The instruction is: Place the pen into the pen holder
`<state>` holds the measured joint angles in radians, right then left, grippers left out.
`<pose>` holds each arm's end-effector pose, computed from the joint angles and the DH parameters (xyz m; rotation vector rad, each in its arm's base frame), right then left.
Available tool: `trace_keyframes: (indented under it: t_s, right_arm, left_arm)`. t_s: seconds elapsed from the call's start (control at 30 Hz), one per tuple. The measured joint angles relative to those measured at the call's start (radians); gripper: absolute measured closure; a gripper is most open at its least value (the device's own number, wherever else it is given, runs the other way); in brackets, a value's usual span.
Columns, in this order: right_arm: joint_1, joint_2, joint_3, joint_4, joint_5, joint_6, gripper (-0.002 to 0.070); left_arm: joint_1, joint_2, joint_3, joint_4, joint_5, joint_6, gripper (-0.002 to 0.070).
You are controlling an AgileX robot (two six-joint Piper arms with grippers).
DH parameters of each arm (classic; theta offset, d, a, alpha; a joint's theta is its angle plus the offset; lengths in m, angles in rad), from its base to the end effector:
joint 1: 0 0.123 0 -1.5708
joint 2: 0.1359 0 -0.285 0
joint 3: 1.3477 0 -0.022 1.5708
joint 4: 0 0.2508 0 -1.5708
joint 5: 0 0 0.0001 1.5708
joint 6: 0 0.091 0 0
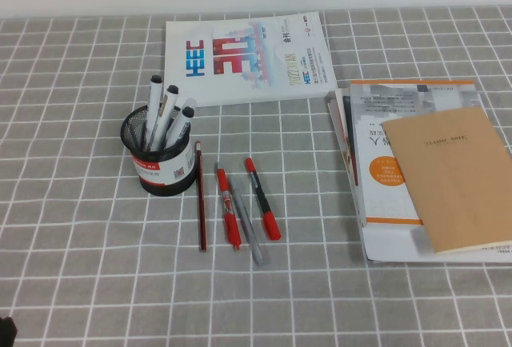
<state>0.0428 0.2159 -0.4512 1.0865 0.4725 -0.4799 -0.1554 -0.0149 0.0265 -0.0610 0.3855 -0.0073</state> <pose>0.0447 0.0387 0.3289 0.0482 1.5398 0.7867 0.0512 -0.0101 0.1705 0.1020 1.8808 -0.1719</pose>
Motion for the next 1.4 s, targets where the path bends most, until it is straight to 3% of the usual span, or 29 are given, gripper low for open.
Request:
trace_keyframes:
  t_s: [0.3, 0.47, 0.8, 1.13, 1.4]
  right_arm:
    - [0.007, 0.500, -0.431, -0.537, 0.478, 0.216, 0.0688]
    - [0.064, 0.707, -0.551, -0.675, 0.601, 0.331, 0.0688]
    - [0.348, 1.086, -0.775, -1.086, 0.761, 0.633, 0.0688]
    - [0.575, 1.449, -1.069, -1.149, 0.763, 0.659, 0.0688]
    - [0.628, 1.695, -1.300, -1.134, 0.763, 0.680, 0.0664]
  left_arm:
    - [0.000, 0.000, 0.000, 0.000, 0.000, 0.000, 0.0680]
    - [0.000, 0.000, 0.000, 0.000, 0.000, 0.000, 0.0680]
    - [0.000, 0.000, 0.000, 0.000, 0.000, 0.000, 0.0680]
    - [0.000, 0.000, 0.000, 0.000, 0.000, 0.000, 0.0680]
    - [0.000, 0.000, 0.000, 0.000, 0.000, 0.000, 0.0680]
